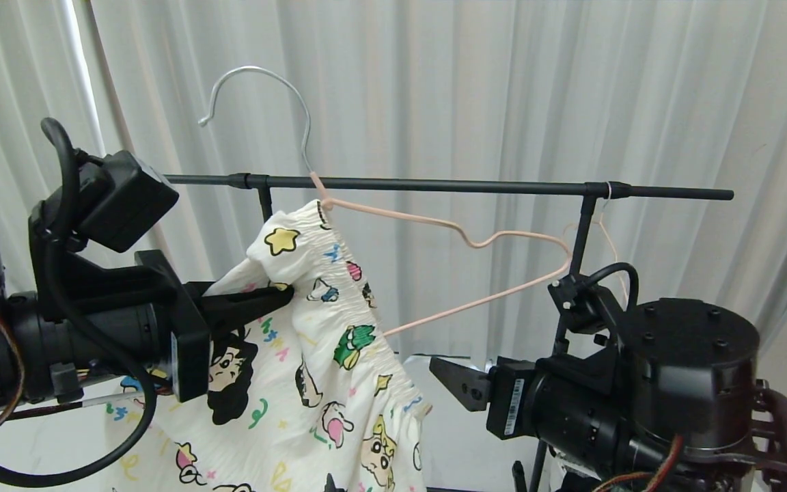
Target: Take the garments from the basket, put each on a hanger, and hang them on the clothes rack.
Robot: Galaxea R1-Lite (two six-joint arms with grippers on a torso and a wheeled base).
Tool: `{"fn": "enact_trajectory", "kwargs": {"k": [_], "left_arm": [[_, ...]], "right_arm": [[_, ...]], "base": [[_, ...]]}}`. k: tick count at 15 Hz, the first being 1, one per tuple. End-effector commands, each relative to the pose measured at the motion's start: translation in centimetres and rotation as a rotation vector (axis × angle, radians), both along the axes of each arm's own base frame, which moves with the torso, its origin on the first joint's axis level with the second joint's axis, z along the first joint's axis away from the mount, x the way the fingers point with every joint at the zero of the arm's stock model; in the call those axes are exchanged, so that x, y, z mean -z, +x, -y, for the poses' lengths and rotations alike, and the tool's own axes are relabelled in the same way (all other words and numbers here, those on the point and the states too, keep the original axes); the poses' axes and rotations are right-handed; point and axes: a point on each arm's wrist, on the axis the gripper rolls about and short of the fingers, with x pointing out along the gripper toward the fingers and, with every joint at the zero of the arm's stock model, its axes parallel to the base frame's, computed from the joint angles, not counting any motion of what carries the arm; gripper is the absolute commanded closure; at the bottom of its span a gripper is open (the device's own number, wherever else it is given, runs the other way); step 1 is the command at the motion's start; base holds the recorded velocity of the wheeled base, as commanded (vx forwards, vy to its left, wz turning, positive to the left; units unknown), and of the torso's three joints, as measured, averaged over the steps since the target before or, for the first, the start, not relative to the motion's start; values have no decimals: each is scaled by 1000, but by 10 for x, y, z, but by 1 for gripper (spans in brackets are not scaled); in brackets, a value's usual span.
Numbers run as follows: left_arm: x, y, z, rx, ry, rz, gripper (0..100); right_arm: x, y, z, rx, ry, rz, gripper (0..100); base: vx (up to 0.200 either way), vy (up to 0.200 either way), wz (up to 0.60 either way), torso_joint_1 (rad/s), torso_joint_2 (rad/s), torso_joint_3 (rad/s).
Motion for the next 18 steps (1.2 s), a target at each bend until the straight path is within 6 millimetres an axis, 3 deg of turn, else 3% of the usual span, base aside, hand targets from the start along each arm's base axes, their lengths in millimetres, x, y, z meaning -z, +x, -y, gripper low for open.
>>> {"fn": "enact_trajectory", "kwargs": {"k": [1, 3, 7, 15, 18], "left_arm": [[-2, -6, 2, 24, -5, 13, 100], [-2, -6, 4, 34, -4, 12, 100], [-3, -6, 5, 40, -5, 15, 100], [-2, -7, 5, 43, -1, 19, 100], [-1, -7, 5, 40, 0, 16, 100]], "right_arm": [[3, 6, -2, 16, -9, -5, 0], [3, 2, -3, -4, -16, 1, 0], [21, -34, -15, -165, -135, 31, 0], [35, -29, -7, -102, -242, 49, 0], [48, -12, 14, 11, -377, 63, 0]], "base": [[0, 0, 0, 0, 0, 0], [0, 0, 0, 0, 0, 0], [0, 0, 0, 0, 0, 0], [0, 0, 0, 0, 0, 0], [0, 0, 0, 0, 0, 0]]}}
